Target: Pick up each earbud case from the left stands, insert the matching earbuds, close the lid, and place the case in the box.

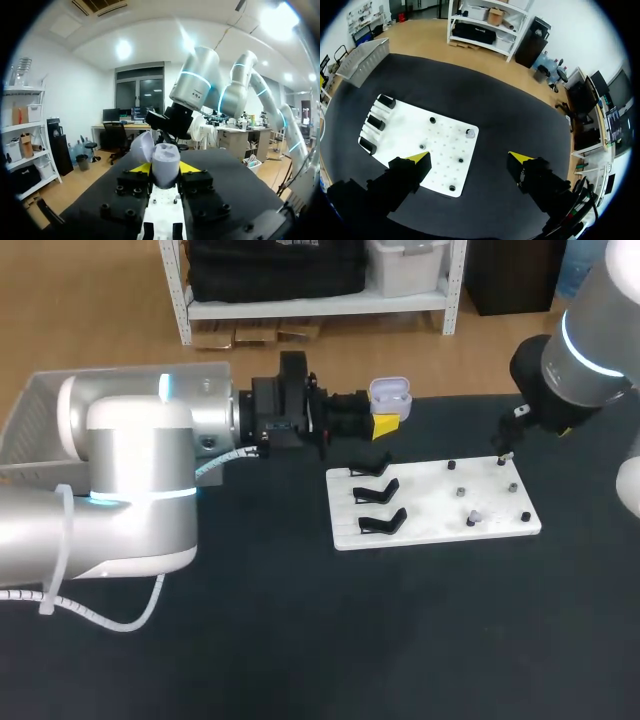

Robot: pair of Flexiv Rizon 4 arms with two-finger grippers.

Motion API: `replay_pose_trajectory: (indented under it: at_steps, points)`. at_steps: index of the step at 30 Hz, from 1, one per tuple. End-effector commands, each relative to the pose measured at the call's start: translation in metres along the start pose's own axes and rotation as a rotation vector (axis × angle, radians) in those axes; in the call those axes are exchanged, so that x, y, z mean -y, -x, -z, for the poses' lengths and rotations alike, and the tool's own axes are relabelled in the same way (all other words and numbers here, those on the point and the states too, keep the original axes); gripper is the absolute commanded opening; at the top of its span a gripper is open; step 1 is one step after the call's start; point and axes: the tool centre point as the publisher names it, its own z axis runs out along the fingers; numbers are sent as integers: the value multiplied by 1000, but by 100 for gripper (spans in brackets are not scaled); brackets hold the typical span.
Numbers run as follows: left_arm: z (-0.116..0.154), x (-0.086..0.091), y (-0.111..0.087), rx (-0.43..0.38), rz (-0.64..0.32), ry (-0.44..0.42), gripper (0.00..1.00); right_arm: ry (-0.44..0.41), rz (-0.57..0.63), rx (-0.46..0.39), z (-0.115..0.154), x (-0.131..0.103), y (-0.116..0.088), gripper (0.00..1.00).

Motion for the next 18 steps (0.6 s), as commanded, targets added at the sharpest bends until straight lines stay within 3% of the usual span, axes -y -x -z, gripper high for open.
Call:
replay_pose_trajectory:
  at_steps: [1,9,18]
  points:
    - [-1,1,-2,8,-4,7,0,24,77,0,-9,-6,-4,100]
    - [-1,1,-2,8,-4,7,0,12,254,-61,-30,-6,-2,100]
    - [-1,1,-2,8,-4,7,0,27,228,-147,-37,-1,9,100]
